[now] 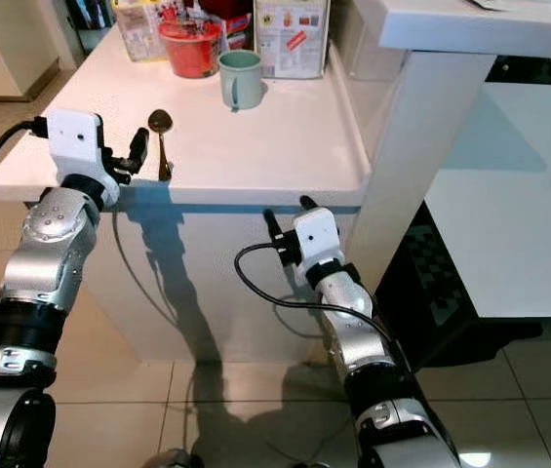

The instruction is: Setting the table

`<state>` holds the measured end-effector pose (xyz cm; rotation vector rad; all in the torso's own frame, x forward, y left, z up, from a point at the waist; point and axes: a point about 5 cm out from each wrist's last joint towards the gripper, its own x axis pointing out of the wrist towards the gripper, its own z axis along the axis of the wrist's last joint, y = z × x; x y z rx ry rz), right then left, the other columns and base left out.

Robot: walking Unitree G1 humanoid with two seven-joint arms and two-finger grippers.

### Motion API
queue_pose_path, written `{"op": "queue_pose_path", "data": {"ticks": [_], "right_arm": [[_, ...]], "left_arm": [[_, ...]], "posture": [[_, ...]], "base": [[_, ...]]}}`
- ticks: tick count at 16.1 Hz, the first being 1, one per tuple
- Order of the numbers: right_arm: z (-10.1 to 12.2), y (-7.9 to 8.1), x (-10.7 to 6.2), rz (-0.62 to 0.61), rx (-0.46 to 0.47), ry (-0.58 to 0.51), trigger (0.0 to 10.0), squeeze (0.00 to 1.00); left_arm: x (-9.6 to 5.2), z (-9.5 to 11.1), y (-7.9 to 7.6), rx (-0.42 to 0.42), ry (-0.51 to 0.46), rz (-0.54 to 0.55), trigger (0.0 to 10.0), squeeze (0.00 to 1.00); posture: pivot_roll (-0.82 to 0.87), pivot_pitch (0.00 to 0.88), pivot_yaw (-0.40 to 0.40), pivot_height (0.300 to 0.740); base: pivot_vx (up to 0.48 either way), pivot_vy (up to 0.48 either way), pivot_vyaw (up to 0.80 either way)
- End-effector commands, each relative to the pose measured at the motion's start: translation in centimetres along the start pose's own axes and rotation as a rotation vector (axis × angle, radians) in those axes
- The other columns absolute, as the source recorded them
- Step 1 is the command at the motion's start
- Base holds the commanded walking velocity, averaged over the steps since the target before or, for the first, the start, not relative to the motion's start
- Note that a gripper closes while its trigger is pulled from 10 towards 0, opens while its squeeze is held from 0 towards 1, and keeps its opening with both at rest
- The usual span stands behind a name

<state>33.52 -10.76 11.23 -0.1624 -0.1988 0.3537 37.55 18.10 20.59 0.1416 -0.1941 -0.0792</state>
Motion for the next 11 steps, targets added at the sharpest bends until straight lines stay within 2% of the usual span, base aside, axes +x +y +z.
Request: {"op": "queue_pose_path", "data": {"ticks": [1,4,7,9,10,11], "right_arm": [[0.2,-0.1,0.1,-0.011,-0.011,-0.017,10.0,0.00],[0.3,-0.7,0.4,-0.062,-0.022,-0.028,10.0,0.00],[0.9,-0.5,0.5,-0.062,-0.040,-0.061,10.0,0.00],[4.9,-1.3,1.0,-0.089,-0.076,-0.243,10.0,0.00],[5.3,-1.7,1.0,-0.107,-0.080,-0.260,10.0,0.00],[4.8,-3.1,0.5,-0.163,-0.083,-0.242,10.0,0.00]], "left_arm": [[0.1,0.1,-0.1,-0.015,-0.012,-0.003,10.0,0.00],[0.3,-0.8,-0.5,-0.016,-0.001,-0.031,10.0,0.00],[0.6,-0.6,-0.6,-0.017,-0.012,-0.039,10.0,0.00],[0.9,-0.2,-0.7,-0.014,-0.028,-0.040,10.0,0.00],[0.9,-0.1,-0.6,-0.011,-0.036,-0.039,10.0,0.00],[0.8,-0.2,-0.3,-0.021,-0.055,-0.026,10.0,0.00]], "posture": [[0.03,0.000,0.038,0.740],[0.01,0.000,0.056,0.740],[0.01,0.000,0.057,0.740],[0.01,0.000,0.057,0.740],[0.01,0.000,0.057,0.740],[0.01,0.000,0.051,0.740]], "base": [[0.000,0.000,0.00],[0.000,0.000,0.00],[0.000,0.000,0.00],[0.000,0.000,0.00],[0.000,0.000,0.00],[0.000,0.000,0.00]]}}
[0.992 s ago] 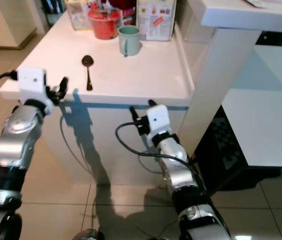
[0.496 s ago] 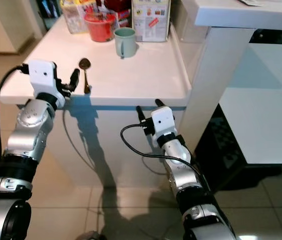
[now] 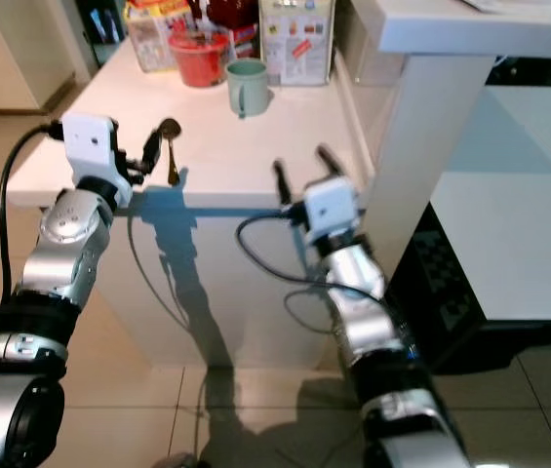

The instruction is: Setting the table

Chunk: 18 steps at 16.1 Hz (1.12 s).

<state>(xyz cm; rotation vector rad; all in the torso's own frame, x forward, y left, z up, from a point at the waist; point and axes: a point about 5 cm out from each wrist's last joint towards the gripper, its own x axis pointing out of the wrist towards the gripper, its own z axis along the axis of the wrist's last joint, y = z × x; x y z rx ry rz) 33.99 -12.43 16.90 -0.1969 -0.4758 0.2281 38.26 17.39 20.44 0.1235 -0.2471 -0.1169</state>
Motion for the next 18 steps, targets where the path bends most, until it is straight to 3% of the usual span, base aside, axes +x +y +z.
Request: {"op": "queue_pose_path", "data": {"ticks": [1,3,5,10,12,18], "right_arm": [[-1.2,-1.4,-0.9,-0.059,0.013,0.057,10.0,0.00],[-2.2,-3.4,-1.7,-0.141,0.025,0.124,10.0,0.00],[-2.4,-3.9,-1.6,-0.174,0.033,0.147,10.0,0.00],[-2.0,-2.1,-0.6,-0.141,0.054,0.125,10.0,0.00],[-1.5,-0.9,-0.3,-0.069,0.030,0.098,10.0,0.00],[-1.4,-1.0,-0.2,-0.049,0.030,0.092,10.0,0.00]], "left_arm": [[-0.2,0.0,0.6,-0.012,-0.021,0.010,10.0,0.00],[-0.7,-0.1,0.8,-0.032,-0.041,-0.014,10.0,0.00],[-1.0,-0.2,1.2,-0.021,-0.035,-0.008,10.0,0.00],[-0.8,-0.2,1.2,-0.013,-0.015,-0.018,10.0,0.00],[-0.7,0.0,1.0,-0.035,-0.032,-0.012,10.0,0.00],[-0.8,-0.1,0.6,-0.027,-0.027,-0.022,10.0,0.00]], "posture": [[0.01,0.000,0.051,0.740],[0.02,0.000,0.045,0.740],[0.02,0.002,0.043,0.740],[0.04,0.001,0.041,0.740],[0.04,0.005,0.033,0.740],[0.04,0.000,0.024,0.740]], "base": [[0.000,0.000,0.00],[0.000,0.000,0.00],[0.000,0.000,0.00],[0.057,0.000,0.00],[0.364,0.315,0.00],[0.362,0.276,0.00]]}}
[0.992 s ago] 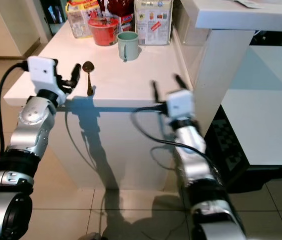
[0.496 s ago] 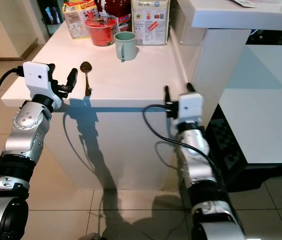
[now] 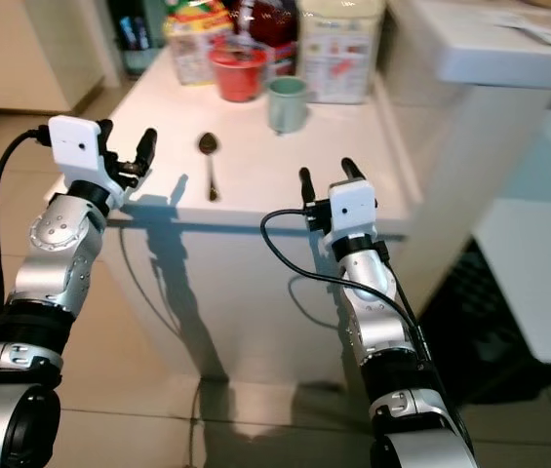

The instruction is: Setting the table

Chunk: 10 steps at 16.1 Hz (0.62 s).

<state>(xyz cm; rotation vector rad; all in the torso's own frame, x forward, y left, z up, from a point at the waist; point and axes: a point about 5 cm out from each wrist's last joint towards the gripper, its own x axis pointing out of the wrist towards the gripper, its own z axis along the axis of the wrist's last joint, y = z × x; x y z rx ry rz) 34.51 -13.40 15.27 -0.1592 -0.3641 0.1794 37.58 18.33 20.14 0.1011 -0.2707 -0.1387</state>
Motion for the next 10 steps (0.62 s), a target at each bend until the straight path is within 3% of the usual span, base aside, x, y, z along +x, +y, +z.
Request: {"op": "queue_pose_path", "data": {"ticks": [1,4,7,10], "right_arm": [[0.46,-0.22,0.33,0.001,-0.008,-0.021,10.0,0.00],[0.36,0.13,0.30,0.018,0.000,-0.017,10.0,0.00],[0.55,0.42,0.38,0.031,0.006,-0.024,10.0,0.00],[0.54,0.45,0.45,0.042,0.003,-0.023,10.0,0.00]], "left_arm": [[0.11,0.10,-0.26,-0.003,0.002,-0.013,10.0,0.00],[0.13,0.04,-0.23,0.021,0.015,-0.017,10.0,0.00],[-0.07,-0.33,-0.01,0.060,0.034,-0.013,10.0,0.00],[-0.04,-0.55,0.14,0.046,0.049,0.017,10.0,0.00]], "posture": [[0.04,0.000,0.023,0.740],[0.05,0.000,0.020,0.740],[0.05,0.000,0.016,0.740],[0.05,0.000,0.007,0.740]], "base": [[0.480,0.000,0.00],[0.480,0.000,0.00],[0.363,-0.310,0.00],[0.000,0.000,0.00]]}}
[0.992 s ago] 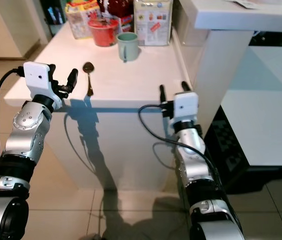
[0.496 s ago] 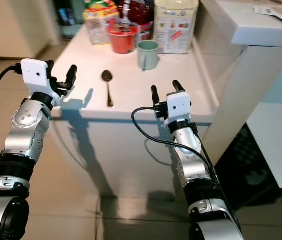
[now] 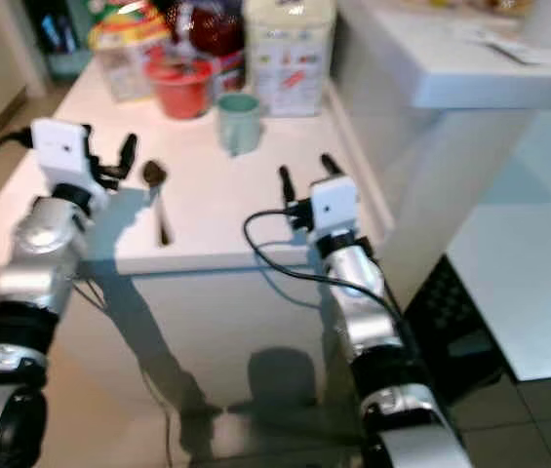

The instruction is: Setting the table

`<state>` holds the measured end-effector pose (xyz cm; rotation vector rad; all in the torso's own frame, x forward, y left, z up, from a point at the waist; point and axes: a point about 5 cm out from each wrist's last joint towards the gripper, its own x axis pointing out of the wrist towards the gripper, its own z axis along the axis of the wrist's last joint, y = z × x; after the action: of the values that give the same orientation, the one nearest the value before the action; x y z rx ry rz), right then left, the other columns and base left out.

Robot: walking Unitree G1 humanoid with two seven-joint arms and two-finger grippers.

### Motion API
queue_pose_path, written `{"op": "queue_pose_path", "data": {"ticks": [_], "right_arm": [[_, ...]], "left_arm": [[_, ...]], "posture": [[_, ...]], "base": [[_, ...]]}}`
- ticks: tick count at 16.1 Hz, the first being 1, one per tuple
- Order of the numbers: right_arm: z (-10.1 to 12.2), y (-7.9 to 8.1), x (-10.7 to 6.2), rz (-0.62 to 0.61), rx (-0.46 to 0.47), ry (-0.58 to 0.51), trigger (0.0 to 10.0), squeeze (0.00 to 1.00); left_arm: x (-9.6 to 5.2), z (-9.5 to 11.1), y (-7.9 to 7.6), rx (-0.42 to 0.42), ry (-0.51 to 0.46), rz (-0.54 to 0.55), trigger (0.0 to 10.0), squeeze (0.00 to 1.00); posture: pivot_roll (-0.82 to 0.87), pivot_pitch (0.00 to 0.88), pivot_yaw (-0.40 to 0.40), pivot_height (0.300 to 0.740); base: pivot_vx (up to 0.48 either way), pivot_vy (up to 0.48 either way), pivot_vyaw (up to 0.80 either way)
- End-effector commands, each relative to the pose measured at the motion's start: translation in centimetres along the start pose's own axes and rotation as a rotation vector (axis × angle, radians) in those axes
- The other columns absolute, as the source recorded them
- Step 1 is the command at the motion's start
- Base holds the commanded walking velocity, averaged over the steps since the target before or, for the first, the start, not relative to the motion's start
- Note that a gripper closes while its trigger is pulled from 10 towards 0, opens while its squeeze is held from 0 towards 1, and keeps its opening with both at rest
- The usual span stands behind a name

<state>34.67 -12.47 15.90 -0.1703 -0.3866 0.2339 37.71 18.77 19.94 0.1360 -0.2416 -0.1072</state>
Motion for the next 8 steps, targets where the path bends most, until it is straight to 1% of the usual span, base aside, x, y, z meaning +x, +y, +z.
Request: {"op": "queue_pose_path", "data": {"ticks": [1,4,6,7,8], "right_arm": [[-0.1,-0.3,-0.1,-0.009,0.006,0.003,10.0,0.00],[-0.1,-0.3,0.0,0.002,0.005,0.005,10.0,0.00],[-0.1,-0.2,0.0,0.007,0.006,0.006,10.0,0.00],[-0.1,-0.1,0.0,0.009,0.009,0.005,10.0,0.00],[-0.1,0.0,0.0,0.010,0.011,0.005,10.0,0.00]], "left_arm": [[0.0,-0.3,-0.3,0.016,0.016,-0.006,10.0,0.00],[-0.1,-0.1,0.0,0.028,0.008,0.007,10.0,0.00],[0.0,-0.4,0.2,0.034,0.042,0.011,10.0,0.00],[0.1,-1.7,0.3,0.049,0.182,-0.011,10.0,0.00],[0.1,-3.0,0.1,0.042,0.312,-0.044,10.0,0.00]], "posture": [[0.05,0.000,0.007,0.740],[0.06,0.000,0.001,0.740],[0.06,0.000,0.000,0.740],[0.06,0.000,0.000,0.740],[0.06,0.000,0.001,0.740]], "base": [[0.000,0.000,0.00],[0.000,0.000,0.00],[0.000,0.000,0.00],[0.000,0.000,0.00],[0.000,0.000,0.00]]}}
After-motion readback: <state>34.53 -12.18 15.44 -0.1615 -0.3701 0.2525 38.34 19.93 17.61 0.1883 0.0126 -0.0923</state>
